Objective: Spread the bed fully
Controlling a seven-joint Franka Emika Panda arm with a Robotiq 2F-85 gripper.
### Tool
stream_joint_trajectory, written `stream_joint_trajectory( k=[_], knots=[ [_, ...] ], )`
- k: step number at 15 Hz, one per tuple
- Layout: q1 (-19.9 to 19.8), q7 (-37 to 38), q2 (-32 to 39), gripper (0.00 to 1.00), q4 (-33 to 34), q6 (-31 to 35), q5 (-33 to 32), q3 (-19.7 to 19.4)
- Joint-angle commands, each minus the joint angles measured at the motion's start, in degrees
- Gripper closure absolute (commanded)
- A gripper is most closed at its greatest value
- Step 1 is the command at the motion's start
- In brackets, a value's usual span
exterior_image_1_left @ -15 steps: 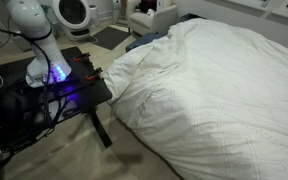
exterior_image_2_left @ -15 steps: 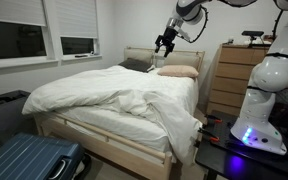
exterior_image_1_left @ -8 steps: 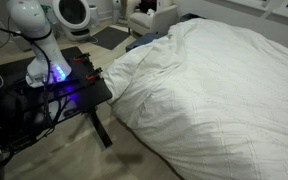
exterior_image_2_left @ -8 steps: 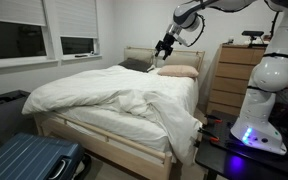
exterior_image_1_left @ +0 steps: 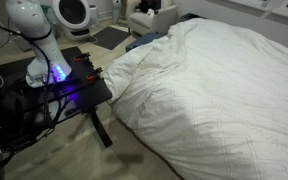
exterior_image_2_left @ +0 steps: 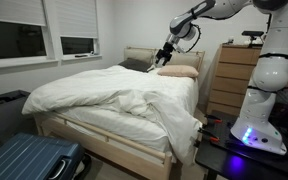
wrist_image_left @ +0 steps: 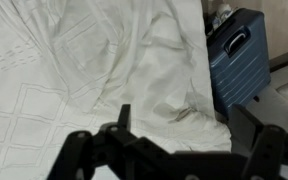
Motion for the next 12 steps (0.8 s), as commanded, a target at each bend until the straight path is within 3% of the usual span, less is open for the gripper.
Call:
stream_joint_trajectory(
  k=[1, 12],
  knots=[
    [-1.64, -3.03, 4.37, 0.0, 1.79, 1.71, 1.71, 0.64],
    [-5.37, -1.88, 12.45, 0.0, 0.93, 3.63, -3.81, 1.83]
  ],
)
